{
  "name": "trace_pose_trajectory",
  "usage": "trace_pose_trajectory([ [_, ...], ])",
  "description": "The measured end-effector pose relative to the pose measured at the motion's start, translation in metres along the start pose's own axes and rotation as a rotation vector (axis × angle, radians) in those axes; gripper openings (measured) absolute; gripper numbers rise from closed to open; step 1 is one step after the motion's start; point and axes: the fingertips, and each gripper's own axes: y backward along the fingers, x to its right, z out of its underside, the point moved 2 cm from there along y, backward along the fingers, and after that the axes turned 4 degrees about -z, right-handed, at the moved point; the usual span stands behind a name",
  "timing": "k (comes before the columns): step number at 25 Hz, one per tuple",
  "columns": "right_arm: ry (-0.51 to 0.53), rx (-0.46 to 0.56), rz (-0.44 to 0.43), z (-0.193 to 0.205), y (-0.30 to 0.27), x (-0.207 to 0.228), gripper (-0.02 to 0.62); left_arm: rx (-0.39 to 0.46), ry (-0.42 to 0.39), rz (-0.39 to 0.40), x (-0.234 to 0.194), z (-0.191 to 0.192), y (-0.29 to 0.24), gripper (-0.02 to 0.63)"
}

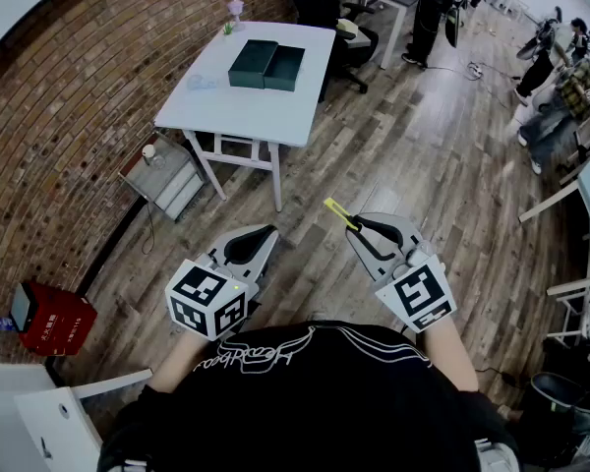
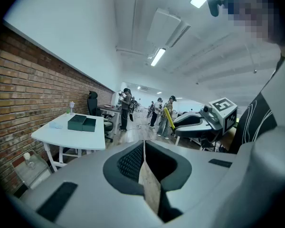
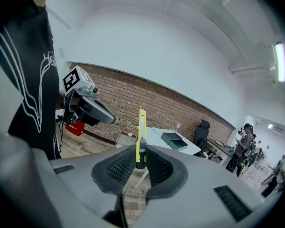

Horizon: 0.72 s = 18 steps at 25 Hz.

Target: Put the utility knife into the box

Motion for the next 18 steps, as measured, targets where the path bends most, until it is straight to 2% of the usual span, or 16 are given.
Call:
trace_pose_trajectory([
  [11, 0.014, 0.028, 0.055, 0.016, 0.030, 0.053, 0.066, 0.036, -0.055, 0.029, 0.031, -0.028, -0.055, 0.035],
  [18, -0.015, 0.026, 0.094, 0.046, 0.052, 0.089, 0.066, 0.053, -0.073, 0.057, 0.056, -0.036, -0.098, 0.035],
])
